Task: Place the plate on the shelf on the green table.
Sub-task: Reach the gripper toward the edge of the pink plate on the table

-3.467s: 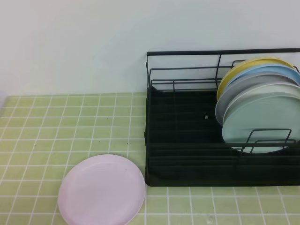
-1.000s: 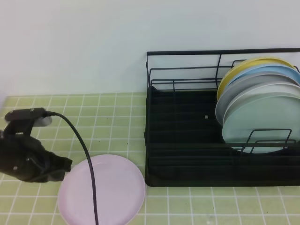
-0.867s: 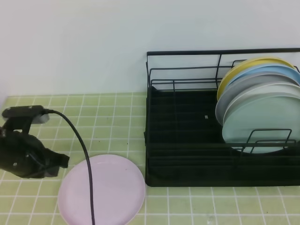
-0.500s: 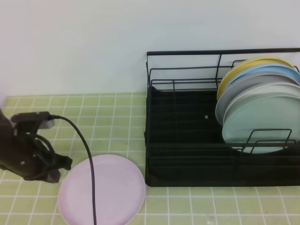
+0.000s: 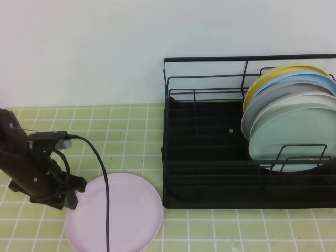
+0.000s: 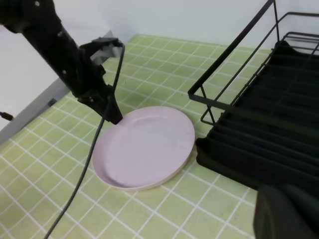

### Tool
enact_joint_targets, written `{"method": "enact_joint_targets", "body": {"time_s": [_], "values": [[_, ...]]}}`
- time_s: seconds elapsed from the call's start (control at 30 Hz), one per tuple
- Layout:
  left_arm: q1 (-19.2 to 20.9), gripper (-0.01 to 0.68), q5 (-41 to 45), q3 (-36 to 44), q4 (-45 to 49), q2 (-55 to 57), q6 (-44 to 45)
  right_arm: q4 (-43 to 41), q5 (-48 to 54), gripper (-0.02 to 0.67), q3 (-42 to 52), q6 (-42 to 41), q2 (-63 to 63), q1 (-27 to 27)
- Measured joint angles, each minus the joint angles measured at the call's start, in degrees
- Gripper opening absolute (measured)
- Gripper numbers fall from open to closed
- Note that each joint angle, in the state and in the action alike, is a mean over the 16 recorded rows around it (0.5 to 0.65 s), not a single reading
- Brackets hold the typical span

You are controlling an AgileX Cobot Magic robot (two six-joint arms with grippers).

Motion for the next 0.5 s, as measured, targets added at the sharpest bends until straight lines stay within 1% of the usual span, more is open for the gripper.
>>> {"method": "enact_joint_targets", "body": {"time_s": [0.2,0.5], "values": [[0.0,0.212,0.0,-0.3,-0.9,2.1,0.7,0.1,0.3,-0.002,0.0,0.0,0.0,0.0],[0.0,0.204,0.3,-0.4,-3.8,3.5,4.4,0.1,0.4,-0.002,0.0,0.0,0.0,0.0]]}}
